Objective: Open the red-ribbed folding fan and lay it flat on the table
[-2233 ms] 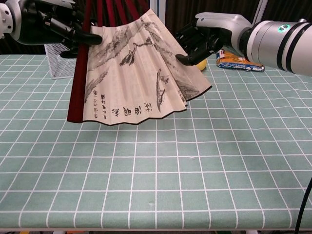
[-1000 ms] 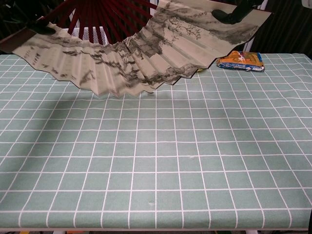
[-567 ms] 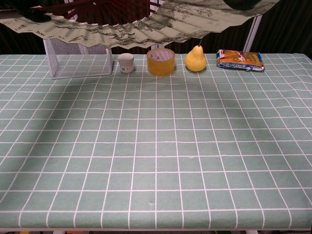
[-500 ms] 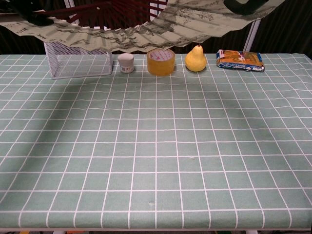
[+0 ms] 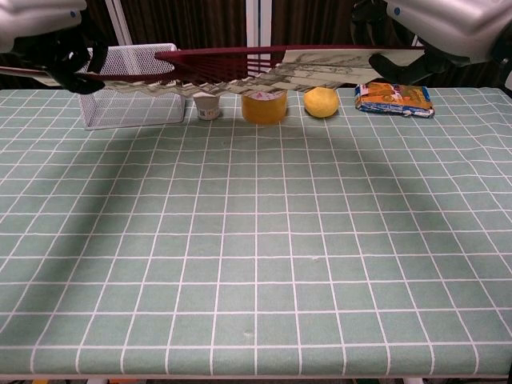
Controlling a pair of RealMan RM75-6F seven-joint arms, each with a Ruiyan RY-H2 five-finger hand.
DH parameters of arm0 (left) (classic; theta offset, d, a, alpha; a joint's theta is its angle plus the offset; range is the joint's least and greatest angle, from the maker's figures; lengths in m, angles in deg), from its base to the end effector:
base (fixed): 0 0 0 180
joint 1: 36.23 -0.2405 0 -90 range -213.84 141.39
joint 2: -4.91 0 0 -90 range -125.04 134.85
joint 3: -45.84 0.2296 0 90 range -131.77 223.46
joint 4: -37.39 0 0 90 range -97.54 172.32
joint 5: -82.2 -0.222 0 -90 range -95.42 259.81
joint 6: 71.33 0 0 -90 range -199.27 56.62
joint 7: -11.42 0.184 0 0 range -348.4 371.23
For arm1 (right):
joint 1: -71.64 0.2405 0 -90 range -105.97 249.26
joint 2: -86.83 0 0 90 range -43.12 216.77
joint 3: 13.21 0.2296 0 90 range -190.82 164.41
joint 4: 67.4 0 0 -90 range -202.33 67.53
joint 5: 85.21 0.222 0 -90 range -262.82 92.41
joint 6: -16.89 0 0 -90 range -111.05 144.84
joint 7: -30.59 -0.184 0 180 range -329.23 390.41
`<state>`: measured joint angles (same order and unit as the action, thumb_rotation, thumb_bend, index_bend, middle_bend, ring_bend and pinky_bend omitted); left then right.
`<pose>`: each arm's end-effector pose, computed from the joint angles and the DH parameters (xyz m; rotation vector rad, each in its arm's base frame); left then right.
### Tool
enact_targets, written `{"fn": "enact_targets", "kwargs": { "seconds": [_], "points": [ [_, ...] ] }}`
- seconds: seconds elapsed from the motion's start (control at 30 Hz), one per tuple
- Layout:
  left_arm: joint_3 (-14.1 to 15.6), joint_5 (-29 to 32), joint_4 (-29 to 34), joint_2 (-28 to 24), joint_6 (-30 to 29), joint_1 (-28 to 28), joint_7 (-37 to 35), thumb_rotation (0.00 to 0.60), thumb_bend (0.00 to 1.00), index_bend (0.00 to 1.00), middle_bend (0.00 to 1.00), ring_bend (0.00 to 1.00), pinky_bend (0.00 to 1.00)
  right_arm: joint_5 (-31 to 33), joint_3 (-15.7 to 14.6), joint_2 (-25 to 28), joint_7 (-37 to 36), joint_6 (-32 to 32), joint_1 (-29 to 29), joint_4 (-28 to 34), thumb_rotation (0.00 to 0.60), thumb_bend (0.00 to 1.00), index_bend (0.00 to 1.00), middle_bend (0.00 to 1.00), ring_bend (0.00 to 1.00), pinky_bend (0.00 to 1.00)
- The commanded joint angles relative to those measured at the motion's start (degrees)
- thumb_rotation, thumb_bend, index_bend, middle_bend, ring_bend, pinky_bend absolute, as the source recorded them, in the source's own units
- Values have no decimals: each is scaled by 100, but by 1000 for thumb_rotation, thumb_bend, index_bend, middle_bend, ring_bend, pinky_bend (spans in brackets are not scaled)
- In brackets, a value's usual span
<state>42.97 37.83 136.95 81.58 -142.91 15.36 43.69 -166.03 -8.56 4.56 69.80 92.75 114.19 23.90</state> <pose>-0.1195 0.3709 0.0284 -1.7006 -0.8060 -0.7761 -0.0756 -0.3371 0.0243 1.8146 -0.1986 0.9871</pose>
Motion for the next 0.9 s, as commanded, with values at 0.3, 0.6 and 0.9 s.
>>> {"fn": "enact_targets", "kwargs": {
  "seconds": [0.3, 0.6, 0.9],
  "points": [
    [133, -281, -215, 337, 232, -245, 304, 600, 330, 367, 600, 633, 794, -547, -196, -596, -9, 300, -367, -822, 600, 628, 1000, 773, 570, 209],
    [120, -159, 146, -38, 1015, -286, 97, 600, 0, 88, 158, 117, 345, -781, -312, -896, -73, 280, -586, -1264, 600, 628, 1000, 770, 570, 181],
    [-29, -190, 385, -504, 1778, -260, -510, 600, 0, 51, 59, 3, 204, -930, -343, -976, 4, 255, -762, -1405, 600, 627, 1000, 764, 570, 153]
  ]
}}
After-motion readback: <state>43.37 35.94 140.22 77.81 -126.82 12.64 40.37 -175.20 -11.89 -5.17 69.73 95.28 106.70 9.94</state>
